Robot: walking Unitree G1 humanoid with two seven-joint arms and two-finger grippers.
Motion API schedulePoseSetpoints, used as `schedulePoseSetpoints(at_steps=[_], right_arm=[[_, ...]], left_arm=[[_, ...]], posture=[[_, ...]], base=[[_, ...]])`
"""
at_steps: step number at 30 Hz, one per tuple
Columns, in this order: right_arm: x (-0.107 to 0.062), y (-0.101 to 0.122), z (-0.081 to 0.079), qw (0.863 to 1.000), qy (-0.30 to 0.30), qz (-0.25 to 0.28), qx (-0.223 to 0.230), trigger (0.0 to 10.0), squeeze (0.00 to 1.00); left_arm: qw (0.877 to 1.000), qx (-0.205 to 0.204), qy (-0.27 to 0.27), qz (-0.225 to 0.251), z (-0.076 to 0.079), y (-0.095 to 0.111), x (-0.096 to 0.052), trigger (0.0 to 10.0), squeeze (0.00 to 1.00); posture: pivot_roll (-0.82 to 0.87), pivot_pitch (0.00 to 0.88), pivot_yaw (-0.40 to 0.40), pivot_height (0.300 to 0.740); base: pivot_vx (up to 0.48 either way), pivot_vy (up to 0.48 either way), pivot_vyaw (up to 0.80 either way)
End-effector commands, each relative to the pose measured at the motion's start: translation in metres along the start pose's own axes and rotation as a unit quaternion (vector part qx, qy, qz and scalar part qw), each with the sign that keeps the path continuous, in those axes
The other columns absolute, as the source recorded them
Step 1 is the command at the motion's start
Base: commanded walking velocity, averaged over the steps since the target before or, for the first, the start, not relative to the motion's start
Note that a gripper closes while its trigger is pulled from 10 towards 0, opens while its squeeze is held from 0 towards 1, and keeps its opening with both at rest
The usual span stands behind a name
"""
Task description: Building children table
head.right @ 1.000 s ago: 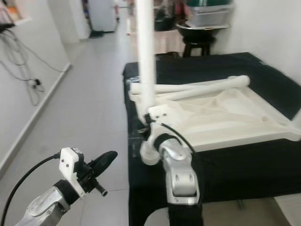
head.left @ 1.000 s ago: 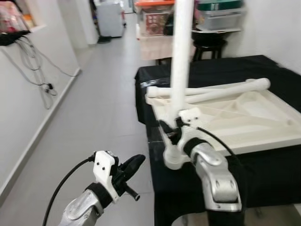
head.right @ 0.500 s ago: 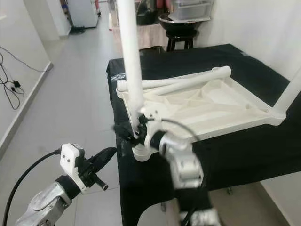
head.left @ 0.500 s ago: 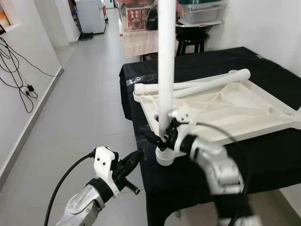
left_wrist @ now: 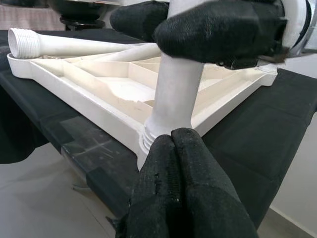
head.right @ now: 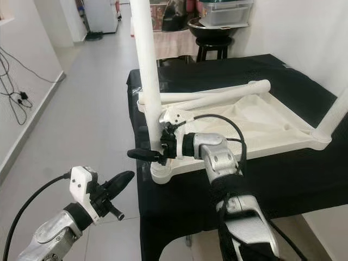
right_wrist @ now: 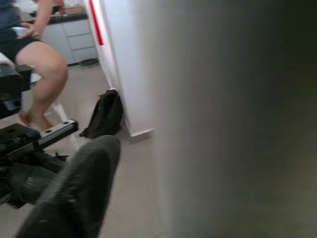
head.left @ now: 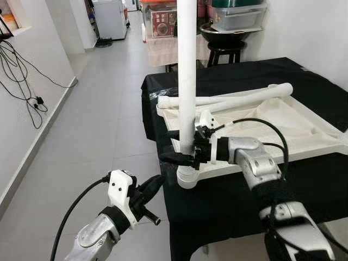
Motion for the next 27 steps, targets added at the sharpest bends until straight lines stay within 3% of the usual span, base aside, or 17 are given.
schedulePoseSetpoints(at_steps=[1, 7, 10, 13, 14, 15, 16, 17, 18, 19, 20, 22, 27], right_arm=[[0.008, 0.000, -0.008, 0.999, 0.036, 0.010, 0.011, 0.0, 0.00], [0.002, 0.002, 0.003, 1.000, 0.009, 0.027, 0.005, 0.0, 0.00], [-0.009, -0.003, 0.018, 0.996, -0.080, 0.021, -0.014, 0.0, 0.00], [-0.012, -0.006, 0.022, 0.994, -0.105, 0.016, -0.015, 0.0, 0.00], [-0.015, -0.010, 0.023, 0.990, -0.140, 0.007, -0.015, 0.0, 0.00], [-0.033, -0.041, 0.036, 0.904, -0.423, -0.042, 0.055, 0.0, 0.00], [-0.033, -0.041, 0.036, 0.904, -0.423, -0.042, 0.055, 0.0, 0.00], [-0.032, -0.050, 0.016, 0.886, -0.454, -0.046, 0.082, 0.0, 0.00], [-0.027, -0.054, 0.002, 0.881, -0.462, -0.049, 0.088, 0.0, 0.00], [-0.027, -0.054, 0.002, 0.881, -0.462, -0.049, 0.088, 0.0, 0.00], [-0.018, -0.054, -0.007, 0.892, -0.442, -0.044, 0.084, 0.0, 0.00], [-0.012, -0.054, -0.005, 0.897, -0.433, -0.044, 0.076, 0.0, 0.00], [-0.010, -0.052, 0.013, 0.891, -0.448, -0.044, 0.062, 0.0, 0.00]], left_arm=[[1.000, 0.001, 0.004, -0.010, -0.001, -0.004, -0.003, 10.0, 0.00], [1.000, -0.001, 0.002, -0.010, 0.001, -0.004, -0.003, 10.0, 0.00], [1.000, -0.003, 0.000, -0.009, 0.003, -0.003, -0.003, 10.0, 0.00], [1.000, -0.003, 0.000, -0.008, 0.003, -0.003, -0.003, 10.0, 0.00], [1.000, -0.004, 0.000, -0.008, 0.003, -0.002, -0.004, 10.0, 0.00], [1.000, -0.004, -0.001, -0.008, 0.002, 0.000, -0.007, 10.0, 0.00], [1.000, -0.004, -0.001, -0.008, 0.002, 0.000, -0.007, 10.0, 0.00], [1.000, -0.004, -0.001, -0.008, 0.002, 0.001, -0.007, 10.0, 0.00], [1.000, -0.003, -0.001, -0.009, 0.000, 0.001, -0.008, 10.0, 0.00], [1.000, -0.003, -0.001, -0.009, 0.000, 0.001, -0.008, 10.0, 0.00], [1.000, -0.003, -0.001, -0.010, -0.001, 0.001, -0.008, 10.0, 0.00], [1.000, -0.003, -0.002, -0.011, -0.001, 0.001, -0.008, 10.0, 0.00], [1.000, -0.002, 0.000, -0.013, -0.002, -0.001, -0.007, 10.0, 0.00]], posture=[[-0.01, 0.000, 0.016, 0.740], [-0.01, 0.000, 0.018, 0.740], [-0.02, 0.000, 0.019, 0.740], [-0.02, 0.000, 0.019, 0.740], [-0.03, 0.000, 0.015, 0.740], [-0.03, 0.011, 0.015, 0.740], [-0.03, 0.011, 0.015, 0.740], [-0.03, 0.019, 0.018, 0.740], [-0.03, 0.022, 0.042, 0.740], [-0.03, 0.022, 0.042, 0.740], [-0.04, 0.016, 0.045, 0.740], [-0.02, 0.001, 0.036, 0.740], [-0.01, 0.000, 0.017, 0.740]], base=[[0.000, 0.000, 0.00], [0.000, 0.000, 0.00], [0.000, 0.000, 0.00], [0.000, 0.000, 0.00], [0.000, 0.000, 0.00], [0.000, 0.000, 0.00], [0.000, 0.000, 0.00], [0.000, 0.000, 0.00], [0.000, 0.000, 0.00], [0.000, 0.000, 0.00], [0.000, 0.000, 0.00], [0.000, 0.000, 0.00], [0.000, 0.000, 0.00]])
Point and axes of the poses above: a point about 5 cm out from each wrist's last joint towards the gripper, its own x axis pointing out of the wrist towards the gripper, its own y axis along the axis of the wrist's last joint, z = x × y, the point moved 6 cm from there along x, pointing out of the wrist towards the gripper, and after that the axes turned 5 degrees about -x, right-handed, at the moved point
